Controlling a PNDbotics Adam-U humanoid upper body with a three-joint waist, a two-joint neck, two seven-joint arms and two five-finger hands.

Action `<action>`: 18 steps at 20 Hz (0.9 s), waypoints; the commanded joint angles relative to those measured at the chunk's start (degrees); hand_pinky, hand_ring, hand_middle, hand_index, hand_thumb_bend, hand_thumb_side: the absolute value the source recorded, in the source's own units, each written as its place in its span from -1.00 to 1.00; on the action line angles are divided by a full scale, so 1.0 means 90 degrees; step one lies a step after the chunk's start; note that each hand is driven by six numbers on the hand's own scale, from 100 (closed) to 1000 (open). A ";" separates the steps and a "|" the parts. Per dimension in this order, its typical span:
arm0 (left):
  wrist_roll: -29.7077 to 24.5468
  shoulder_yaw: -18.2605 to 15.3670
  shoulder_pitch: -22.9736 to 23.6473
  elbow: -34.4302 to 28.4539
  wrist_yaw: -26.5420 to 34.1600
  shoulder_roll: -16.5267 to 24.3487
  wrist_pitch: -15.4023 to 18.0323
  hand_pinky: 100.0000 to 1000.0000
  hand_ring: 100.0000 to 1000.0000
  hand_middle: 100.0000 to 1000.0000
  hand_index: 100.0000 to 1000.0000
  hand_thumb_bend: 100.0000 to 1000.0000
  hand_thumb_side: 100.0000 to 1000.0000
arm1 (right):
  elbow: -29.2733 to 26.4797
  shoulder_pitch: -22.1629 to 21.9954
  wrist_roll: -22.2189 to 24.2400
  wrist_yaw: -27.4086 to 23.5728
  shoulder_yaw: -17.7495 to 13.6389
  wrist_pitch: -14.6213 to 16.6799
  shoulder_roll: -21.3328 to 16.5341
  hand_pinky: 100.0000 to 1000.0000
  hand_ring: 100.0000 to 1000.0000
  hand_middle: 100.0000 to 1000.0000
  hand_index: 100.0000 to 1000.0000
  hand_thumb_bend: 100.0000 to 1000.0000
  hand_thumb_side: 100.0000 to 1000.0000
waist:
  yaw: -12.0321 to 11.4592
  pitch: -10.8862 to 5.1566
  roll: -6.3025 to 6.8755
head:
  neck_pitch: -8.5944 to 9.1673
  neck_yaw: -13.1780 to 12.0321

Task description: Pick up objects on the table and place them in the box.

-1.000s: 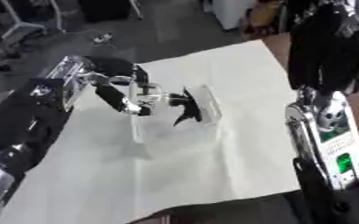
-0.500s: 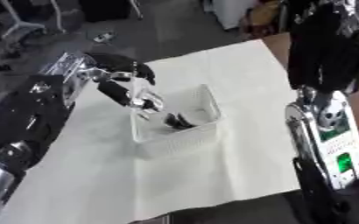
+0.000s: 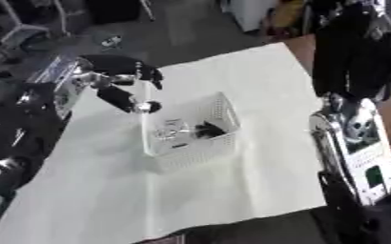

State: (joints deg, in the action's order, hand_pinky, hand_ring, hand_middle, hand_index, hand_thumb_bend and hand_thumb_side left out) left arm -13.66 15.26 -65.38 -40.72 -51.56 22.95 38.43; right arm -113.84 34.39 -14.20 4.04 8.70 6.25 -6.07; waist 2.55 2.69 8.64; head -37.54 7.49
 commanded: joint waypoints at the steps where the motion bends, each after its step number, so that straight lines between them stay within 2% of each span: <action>1: 0.0552 -0.0052 0.0037 -0.0356 0.0451 0.0438 -0.0261 0.31 0.21 0.25 0.40 -0.85 1.00 | -0.0084 0.0134 0.0002 0.0013 -0.0010 0.0000 -0.0055 -0.02 0.08 0.24 0.61 -0.62 1.00 | -0.0038 -0.0095 -0.0035 | 0.0016 0.0102; 6: 0.1328 -0.0102 0.0626 -0.0792 0.1477 0.0785 -0.0659 -0.23 -0.18 -0.09 0.14 -0.89 1.00 | -0.0084 0.0127 -0.0001 0.0026 -0.0021 -0.0019 -0.0093 -0.03 0.08 0.24 0.61 -0.61 1.00 | -0.0082 -0.0081 -0.0048 | 0.0053 0.0149; 7: 0.1487 -0.0119 0.0784 -0.0971 0.1750 0.0836 -0.0753 -0.35 -0.26 -0.17 0.07 -0.90 0.96 | -0.0084 0.0128 -0.0002 0.0028 -0.0024 -0.0021 -0.0099 -0.03 0.08 0.24 0.61 -0.61 1.00 | -0.0087 -0.0075 -0.0052 | 0.0052 0.0164; 10: 0.2014 -0.0134 0.1391 -0.1829 0.2818 0.0938 -0.1173 -0.54 -0.41 -0.29 -0.03 -0.90 0.89 | -0.0084 0.0131 -0.0010 0.0035 -0.0038 -0.0024 -0.0117 -0.03 0.08 0.24 0.61 -0.60 1.00 | -0.0105 -0.0056 -0.0073 | 0.0047 0.0225; 14: 0.2715 -0.0249 0.2428 -0.3428 0.4114 0.0780 -0.1814 -0.64 -0.48 -0.36 -0.04 -0.88 0.90 | -0.0084 0.0127 -0.0017 0.0042 -0.0054 -0.0040 -0.0142 -0.03 0.08 0.24 0.61 -0.58 1.00 | -0.0152 -0.0048 -0.0127 | -0.0012 0.0235; 18: 0.3362 -0.0543 0.3462 -0.5041 0.4876 0.0260 -0.2418 -0.67 -0.53 -0.41 -0.05 -0.83 0.97 | -0.0084 0.0107 -0.0034 0.0052 -0.0082 -0.0065 -0.0182 -0.04 0.07 0.24 0.61 -0.55 1.00 | -0.0265 -0.0049 -0.0207 | -0.0026 0.0235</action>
